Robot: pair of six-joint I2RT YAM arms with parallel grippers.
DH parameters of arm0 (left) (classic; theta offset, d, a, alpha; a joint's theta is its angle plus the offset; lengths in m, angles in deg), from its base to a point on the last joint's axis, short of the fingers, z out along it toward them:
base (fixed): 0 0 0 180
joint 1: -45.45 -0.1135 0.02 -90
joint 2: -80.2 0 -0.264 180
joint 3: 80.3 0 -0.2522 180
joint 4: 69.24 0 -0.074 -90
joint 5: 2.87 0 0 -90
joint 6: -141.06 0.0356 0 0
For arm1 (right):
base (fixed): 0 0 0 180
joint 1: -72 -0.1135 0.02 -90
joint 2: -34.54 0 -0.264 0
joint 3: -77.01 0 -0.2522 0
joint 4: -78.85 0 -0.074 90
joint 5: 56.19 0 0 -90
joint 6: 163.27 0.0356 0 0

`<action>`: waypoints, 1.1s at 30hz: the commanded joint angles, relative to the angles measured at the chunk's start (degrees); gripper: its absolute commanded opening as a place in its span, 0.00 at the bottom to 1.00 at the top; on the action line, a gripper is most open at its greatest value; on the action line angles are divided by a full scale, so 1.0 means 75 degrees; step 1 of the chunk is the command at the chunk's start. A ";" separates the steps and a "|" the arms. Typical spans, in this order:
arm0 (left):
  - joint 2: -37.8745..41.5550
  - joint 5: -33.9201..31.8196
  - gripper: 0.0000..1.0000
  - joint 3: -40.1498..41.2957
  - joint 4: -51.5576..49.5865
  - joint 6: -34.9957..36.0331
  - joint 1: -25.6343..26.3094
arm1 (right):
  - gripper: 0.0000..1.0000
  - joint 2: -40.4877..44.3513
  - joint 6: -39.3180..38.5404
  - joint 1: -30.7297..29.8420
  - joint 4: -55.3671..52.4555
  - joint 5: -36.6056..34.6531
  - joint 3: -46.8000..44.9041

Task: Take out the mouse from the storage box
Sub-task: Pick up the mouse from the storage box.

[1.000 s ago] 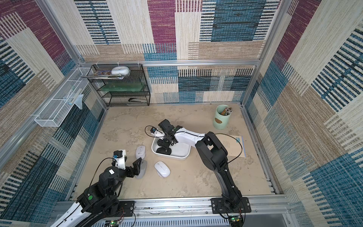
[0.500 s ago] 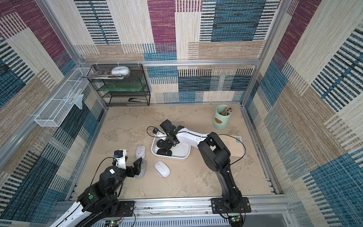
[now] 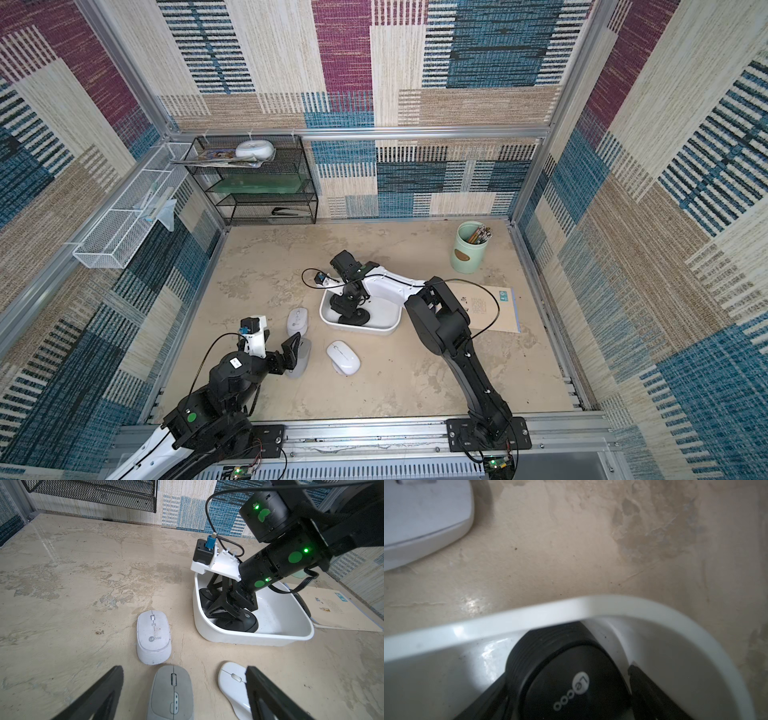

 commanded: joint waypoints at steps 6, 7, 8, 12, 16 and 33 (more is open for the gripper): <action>0.0000 -0.0041 0.95 0.0028 0.0123 0.0059 -0.0003 | 0.62 0.0331 0.0080 0.0048 -0.0049 -0.0041 -0.0454; 0.0008 -0.0035 0.96 0.0033 0.0124 0.0059 -0.0002 | 0.59 0.0402 0.0105 0.0048 0.0020 -0.0051 -0.0535; 0.0000 -0.0035 0.96 0.0023 0.0113 0.0067 -0.0008 | 0.56 0.0443 0.0136 0.0049 0.0062 -0.0054 -0.0584; 0.0011 -0.0035 0.96 0.0028 0.0119 0.0071 -0.0002 | 0.46 0.0547 0.0253 0.0043 0.0121 -0.0137 -0.0634; 0.0011 -0.0035 0.96 0.0034 0.0118 0.0069 -0.0002 | 0.40 0.0630 0.0335 0.0049 0.0186 -0.0291 -0.0726; 0.0007 -0.0035 0.97 0.0042 0.0146 0.0069 -0.0003 | 0.40 0.0876 0.0564 0.0049 0.0447 -0.0560 -0.1135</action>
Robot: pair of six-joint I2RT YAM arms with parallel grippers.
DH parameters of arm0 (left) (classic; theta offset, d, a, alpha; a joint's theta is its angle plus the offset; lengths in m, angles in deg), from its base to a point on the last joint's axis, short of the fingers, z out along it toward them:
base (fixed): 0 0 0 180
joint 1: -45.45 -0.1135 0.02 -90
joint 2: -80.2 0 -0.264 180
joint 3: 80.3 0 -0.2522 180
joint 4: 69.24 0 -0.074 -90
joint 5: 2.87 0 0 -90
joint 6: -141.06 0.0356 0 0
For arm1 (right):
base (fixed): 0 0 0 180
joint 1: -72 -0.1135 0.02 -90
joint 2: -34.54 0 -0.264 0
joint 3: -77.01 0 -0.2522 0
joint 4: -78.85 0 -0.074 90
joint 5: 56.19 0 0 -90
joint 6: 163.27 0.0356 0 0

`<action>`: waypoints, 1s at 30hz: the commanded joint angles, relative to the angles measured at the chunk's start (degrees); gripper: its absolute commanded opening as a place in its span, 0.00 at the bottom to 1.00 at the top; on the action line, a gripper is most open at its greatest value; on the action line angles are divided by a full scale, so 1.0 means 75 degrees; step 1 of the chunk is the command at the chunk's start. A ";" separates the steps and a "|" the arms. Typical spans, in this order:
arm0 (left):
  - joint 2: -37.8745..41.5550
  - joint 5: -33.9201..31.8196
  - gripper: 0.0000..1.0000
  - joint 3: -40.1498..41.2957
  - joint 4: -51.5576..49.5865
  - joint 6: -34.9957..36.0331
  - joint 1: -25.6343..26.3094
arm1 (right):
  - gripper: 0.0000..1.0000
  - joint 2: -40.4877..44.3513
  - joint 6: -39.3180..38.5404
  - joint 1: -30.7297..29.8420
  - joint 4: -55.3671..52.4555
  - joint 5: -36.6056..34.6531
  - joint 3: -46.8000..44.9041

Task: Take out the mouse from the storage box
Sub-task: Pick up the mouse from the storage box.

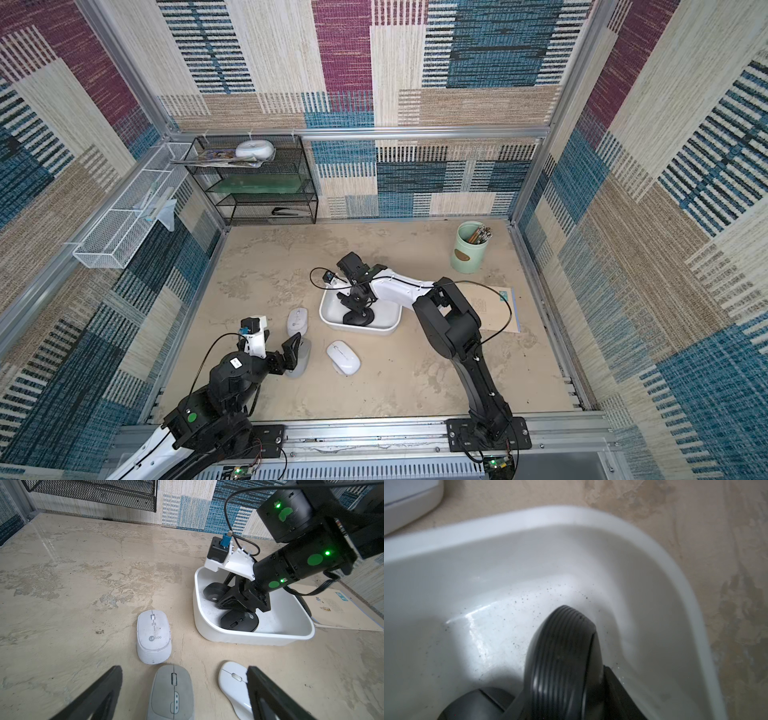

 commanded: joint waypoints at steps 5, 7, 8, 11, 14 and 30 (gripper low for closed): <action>0.0014 -0.0036 0.97 0.0003 0.0146 0.0077 -0.0002 | 0.28 0.0512 0.0347 -0.0004 0.0203 -0.0236 -0.0255; 0.0005 -0.0035 0.97 0.0014 0.0149 0.0063 -0.0003 | 0.26 0.0757 0.0466 -0.0011 0.0336 -0.0386 -0.0455; 0.0008 -0.0035 0.97 0.0010 0.0145 0.0071 -0.0002 | 0.26 0.0922 0.0527 -0.0010 0.0401 -0.0420 -0.0583; 0.0005 -0.0041 0.97 0.0014 0.0140 0.0071 -0.0003 | 0.25 0.1443 0.0808 -0.0044 0.0457 -0.0675 -0.0884; -0.0006 -0.0058 0.97 0.0011 0.0152 0.0062 -0.0004 | 0.25 0.2093 0.1232 -0.0113 0.0384 -0.0906 -0.1259; -0.0158 -0.0058 0.98 -0.0002 0.0223 0.0048 -0.0002 | 0.26 0.6029 0.5038 -0.0489 -0.0570 -0.2167 -0.4644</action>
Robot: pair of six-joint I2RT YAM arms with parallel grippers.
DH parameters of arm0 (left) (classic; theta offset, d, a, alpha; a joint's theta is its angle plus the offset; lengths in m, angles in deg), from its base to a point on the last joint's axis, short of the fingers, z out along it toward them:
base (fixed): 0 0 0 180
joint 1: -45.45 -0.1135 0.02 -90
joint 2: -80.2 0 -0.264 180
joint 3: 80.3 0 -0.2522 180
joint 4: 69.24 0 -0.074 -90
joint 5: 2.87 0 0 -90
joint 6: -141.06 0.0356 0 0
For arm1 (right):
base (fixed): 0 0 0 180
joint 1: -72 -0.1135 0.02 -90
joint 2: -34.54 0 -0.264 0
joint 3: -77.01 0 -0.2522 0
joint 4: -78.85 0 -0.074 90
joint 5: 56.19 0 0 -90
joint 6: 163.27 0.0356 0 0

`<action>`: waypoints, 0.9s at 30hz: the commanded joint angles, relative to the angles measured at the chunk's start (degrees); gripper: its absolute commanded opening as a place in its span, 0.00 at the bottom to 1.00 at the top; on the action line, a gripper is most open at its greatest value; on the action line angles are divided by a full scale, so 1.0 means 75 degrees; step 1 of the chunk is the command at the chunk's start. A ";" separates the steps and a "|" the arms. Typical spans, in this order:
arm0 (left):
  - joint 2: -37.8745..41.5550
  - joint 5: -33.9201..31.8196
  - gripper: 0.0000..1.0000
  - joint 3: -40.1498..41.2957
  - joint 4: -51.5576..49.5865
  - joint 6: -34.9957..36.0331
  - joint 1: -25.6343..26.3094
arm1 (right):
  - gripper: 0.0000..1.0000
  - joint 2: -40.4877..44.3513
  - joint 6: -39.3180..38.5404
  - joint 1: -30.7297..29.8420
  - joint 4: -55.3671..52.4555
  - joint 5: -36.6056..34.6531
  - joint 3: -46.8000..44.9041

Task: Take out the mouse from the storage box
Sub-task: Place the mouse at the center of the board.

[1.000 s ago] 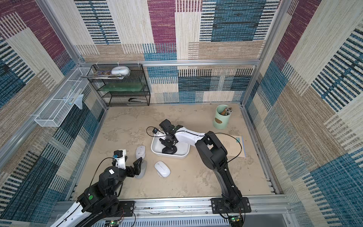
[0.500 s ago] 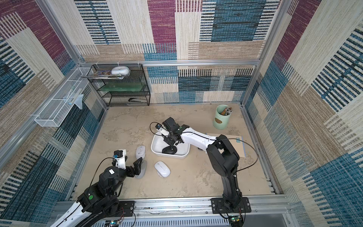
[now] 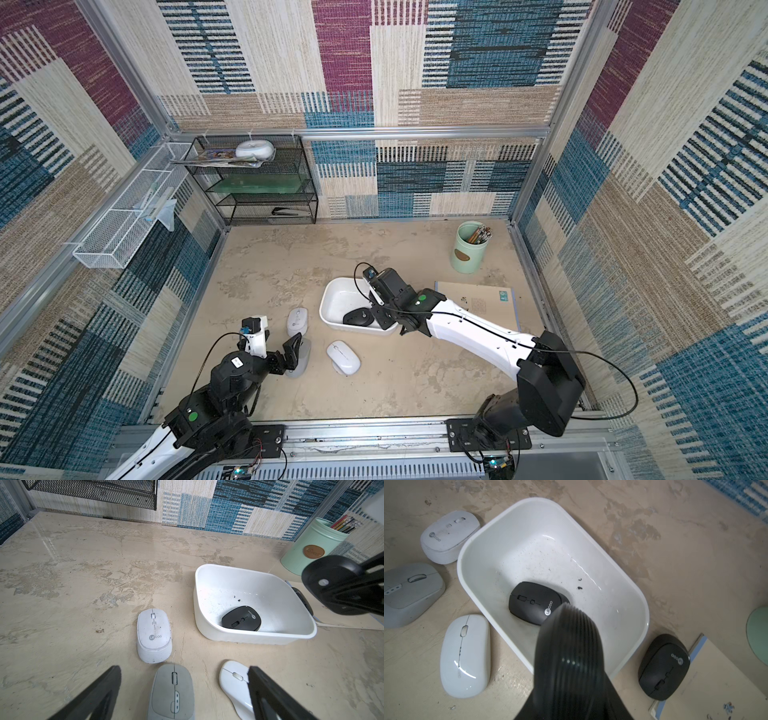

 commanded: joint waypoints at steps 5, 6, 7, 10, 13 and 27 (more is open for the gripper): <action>-0.0129 -0.0032 1.00 -0.0022 0.0206 0.0056 0.0000 | 0.25 0.0721 0.2435 -0.0012 -0.0810 -0.0615 -0.0928; -0.0140 -0.0038 1.00 -0.0026 0.0205 0.0051 -0.0002 | 0.25 0.0794 0.2647 -0.0013 -0.0839 -0.0605 -0.1070; -0.0138 -0.0038 1.00 -0.0022 0.0217 0.0050 0.0000 | 0.25 0.0883 0.2871 -0.0003 -0.0887 -0.0609 -0.1228; -0.0178 -0.0044 1.00 -0.0032 0.0228 0.0050 0.0000 | 0.25 0.1162 0.3530 -0.0012 -0.1017 -0.0838 -0.1659; -0.0265 -0.0032 1.00 -0.0043 0.0263 0.0050 -0.0005 | 0.25 0.1248 0.4377 -0.0012 -0.1246 -0.1169 -0.2015; -0.0368 -0.0019 1.00 -0.0065 0.0292 0.0056 0.0000 | 0.26 -0.0084 0.5340 -0.0013 -0.1636 -0.1732 -0.1984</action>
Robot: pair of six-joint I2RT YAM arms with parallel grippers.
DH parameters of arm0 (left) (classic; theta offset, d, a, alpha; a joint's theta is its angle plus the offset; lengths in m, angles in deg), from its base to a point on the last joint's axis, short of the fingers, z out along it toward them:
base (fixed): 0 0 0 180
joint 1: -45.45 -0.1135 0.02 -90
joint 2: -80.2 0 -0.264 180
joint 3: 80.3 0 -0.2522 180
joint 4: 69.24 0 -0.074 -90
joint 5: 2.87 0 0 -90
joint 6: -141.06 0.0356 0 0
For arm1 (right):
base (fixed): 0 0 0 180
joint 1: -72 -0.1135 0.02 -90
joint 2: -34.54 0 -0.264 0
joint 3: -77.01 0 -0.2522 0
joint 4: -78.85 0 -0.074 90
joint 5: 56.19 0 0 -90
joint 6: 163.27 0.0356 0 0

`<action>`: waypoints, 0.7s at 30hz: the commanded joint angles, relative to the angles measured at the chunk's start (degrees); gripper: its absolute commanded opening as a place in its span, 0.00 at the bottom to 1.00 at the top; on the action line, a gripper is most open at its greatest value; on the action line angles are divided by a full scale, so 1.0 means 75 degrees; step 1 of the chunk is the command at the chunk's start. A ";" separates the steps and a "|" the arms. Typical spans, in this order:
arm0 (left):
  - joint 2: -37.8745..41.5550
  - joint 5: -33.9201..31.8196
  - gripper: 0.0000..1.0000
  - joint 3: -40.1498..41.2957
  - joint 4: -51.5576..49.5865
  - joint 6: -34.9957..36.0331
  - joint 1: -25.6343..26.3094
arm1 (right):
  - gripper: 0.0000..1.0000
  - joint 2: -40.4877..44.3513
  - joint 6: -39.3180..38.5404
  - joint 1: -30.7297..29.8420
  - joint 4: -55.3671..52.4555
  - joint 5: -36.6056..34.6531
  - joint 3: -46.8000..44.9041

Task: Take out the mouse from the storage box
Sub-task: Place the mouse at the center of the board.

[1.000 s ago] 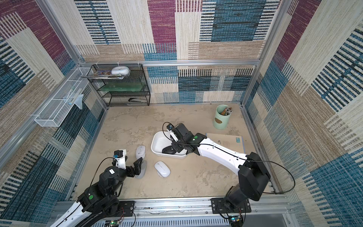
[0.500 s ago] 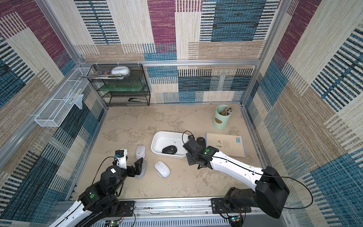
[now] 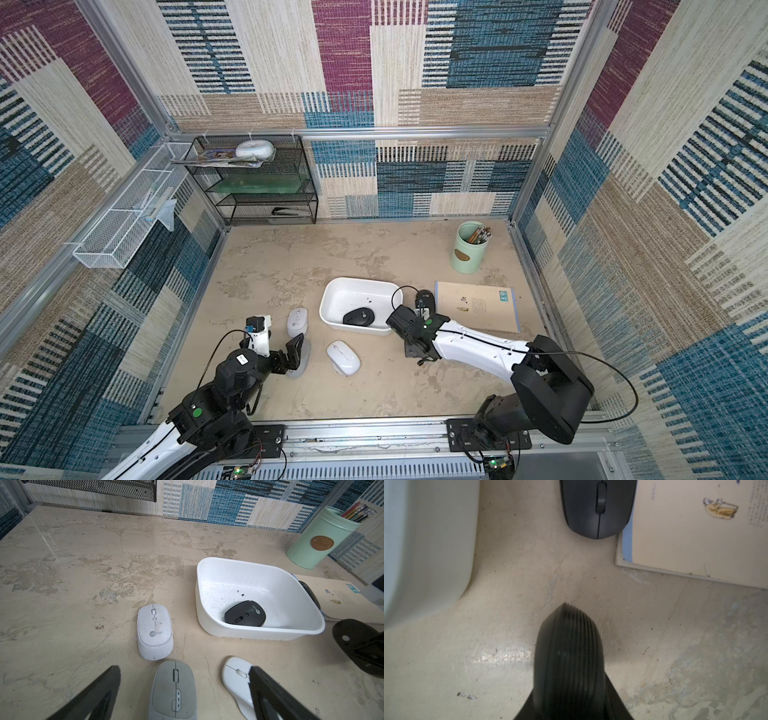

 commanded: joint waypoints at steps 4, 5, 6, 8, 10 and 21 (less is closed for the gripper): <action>-0.0007 -0.0012 1.00 -0.0057 0.0210 0.0057 0.0000 | 0.31 -0.0335 0.0259 -0.0005 -0.0199 -0.0387 0.0129; -0.0007 -0.0012 1.00 -0.0059 0.0212 0.0053 0.0000 | 0.32 -0.0398 0.0235 -0.0006 -0.0204 -0.0358 0.0150; -0.0009 -0.0022 1.00 -0.0052 0.0217 0.0051 0.0003 | 0.33 -0.0472 0.0233 -0.0006 -0.0189 -0.0346 0.0165; -0.0006 -0.0023 1.00 -0.0052 0.0217 0.0057 -0.0002 | 0.38 -0.0581 0.0172 -0.0006 -0.0113 -0.0258 0.0161; -0.0022 -0.0023 1.00 -0.0057 0.0217 0.0050 0.0000 | 0.43 -0.0636 0.0135 -0.0016 -0.0058 -0.0212 0.0170; -0.0377 -0.0059 1.00 -0.0133 0.0287 -0.0001 0.0000 | 0.75 -0.0542 -0.0161 -0.0154 0.0352 0.0258 0.0267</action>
